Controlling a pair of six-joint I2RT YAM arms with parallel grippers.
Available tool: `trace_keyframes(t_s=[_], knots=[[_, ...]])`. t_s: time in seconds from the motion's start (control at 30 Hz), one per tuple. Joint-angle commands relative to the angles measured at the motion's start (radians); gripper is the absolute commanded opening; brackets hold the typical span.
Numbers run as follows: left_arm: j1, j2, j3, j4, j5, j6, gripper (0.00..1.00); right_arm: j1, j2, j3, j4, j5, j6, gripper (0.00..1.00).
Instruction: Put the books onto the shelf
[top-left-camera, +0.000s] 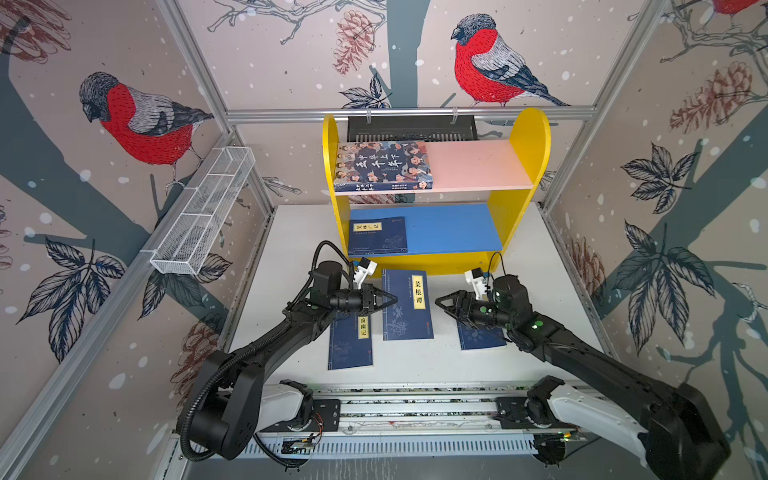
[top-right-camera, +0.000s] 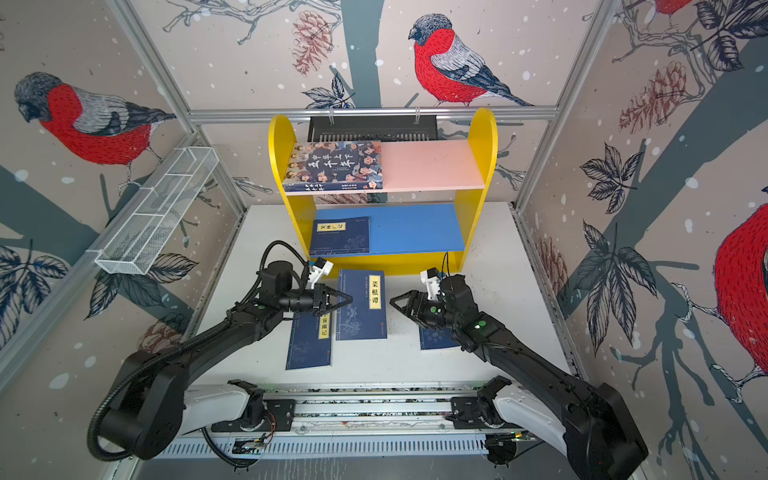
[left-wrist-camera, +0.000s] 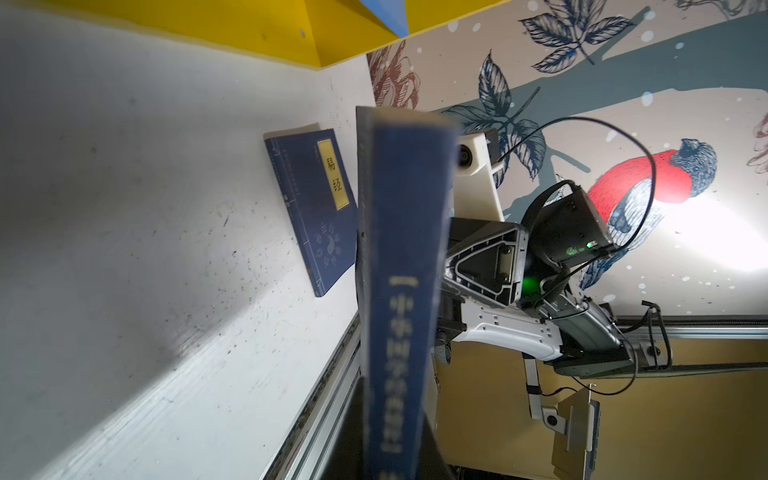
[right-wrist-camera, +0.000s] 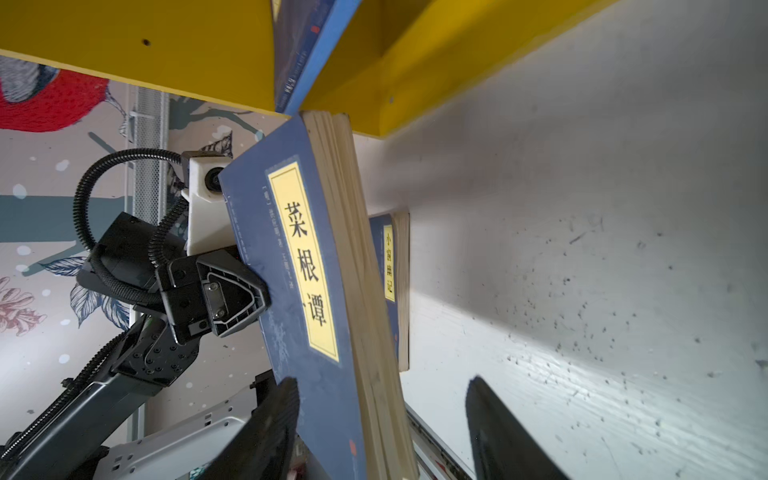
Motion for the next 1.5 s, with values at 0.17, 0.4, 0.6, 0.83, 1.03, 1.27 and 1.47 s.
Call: trace_keyframes(t_s=[0.17, 0.4, 0.6, 0.83, 1.03, 1.27, 1.47], knots=[[0.048, -0.013, 0.122, -0.069, 0.054, 0.098, 0.00, 0.012, -0.135, 0.005, 0.014, 0.137, 0.069, 0.75], [0.086, 0.016, 0.216, -0.070, -0.005, 0.074, 0.00, 0.127, -0.114, 0.022, 0.084, 0.218, 0.091, 0.75], [0.089, -0.005, 0.129, 0.170, -0.073, -0.163, 0.00, 0.223, -0.101, -0.001, 0.215, 0.313, 0.134, 0.75], [0.115, 0.018, 0.075, 0.388, -0.064, -0.375, 0.00, 0.295, -0.015, 0.007, 0.312, 0.344, 0.163, 0.75], [0.129, 0.032, 0.056, 0.465, -0.080, -0.446, 0.00, 0.342, 0.062, 0.006, 0.423, 0.361, 0.188, 0.75], [0.131, 0.037, 0.036, 0.523, -0.085, -0.503, 0.00, 0.352, 0.177, 0.053, 0.521, 0.365, 0.182, 0.75], [0.131, 0.027, 0.023, 0.534, -0.088, -0.516, 0.00, 0.350, 0.275, 0.097, 0.597, 0.370, 0.180, 0.75]])
